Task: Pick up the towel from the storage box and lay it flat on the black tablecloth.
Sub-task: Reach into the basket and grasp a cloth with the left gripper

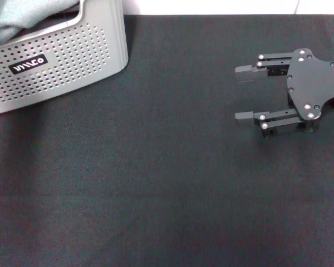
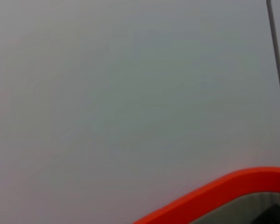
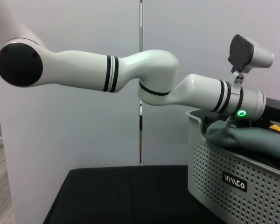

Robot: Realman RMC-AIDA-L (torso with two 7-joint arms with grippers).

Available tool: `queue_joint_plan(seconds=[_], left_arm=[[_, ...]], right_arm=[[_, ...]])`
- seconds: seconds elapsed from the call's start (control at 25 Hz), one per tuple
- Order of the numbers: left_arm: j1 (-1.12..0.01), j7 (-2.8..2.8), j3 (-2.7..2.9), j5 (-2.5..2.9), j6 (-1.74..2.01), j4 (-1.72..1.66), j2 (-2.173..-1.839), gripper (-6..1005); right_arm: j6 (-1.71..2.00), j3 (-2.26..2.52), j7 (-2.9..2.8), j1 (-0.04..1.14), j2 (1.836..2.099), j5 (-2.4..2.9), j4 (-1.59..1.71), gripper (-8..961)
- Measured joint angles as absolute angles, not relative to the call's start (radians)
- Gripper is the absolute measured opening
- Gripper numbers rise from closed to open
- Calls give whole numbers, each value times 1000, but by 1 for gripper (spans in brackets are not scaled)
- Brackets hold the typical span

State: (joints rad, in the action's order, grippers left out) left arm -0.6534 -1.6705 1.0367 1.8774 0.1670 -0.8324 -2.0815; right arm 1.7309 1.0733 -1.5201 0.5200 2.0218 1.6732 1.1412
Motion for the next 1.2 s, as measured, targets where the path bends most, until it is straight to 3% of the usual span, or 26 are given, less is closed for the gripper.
queue_joint_plan(seconds=[0.68, 1.0, 1.2], left_arm=[[-671, -1677, 1026, 1869, 163, -796, -2079, 733], [-687, -1679, 975, 1866, 166, -796, -2086, 304], [-706, -1678, 979, 1867, 172, -769, -2085, 204]], right_arm=[[1738, 1074, -1518, 520, 2023, 1661, 1141, 706], [1737, 1074, -1511, 515, 2023, 1659, 1141, 704], [1734, 1074, -1509, 515, 2023, 1657, 1141, 702]])
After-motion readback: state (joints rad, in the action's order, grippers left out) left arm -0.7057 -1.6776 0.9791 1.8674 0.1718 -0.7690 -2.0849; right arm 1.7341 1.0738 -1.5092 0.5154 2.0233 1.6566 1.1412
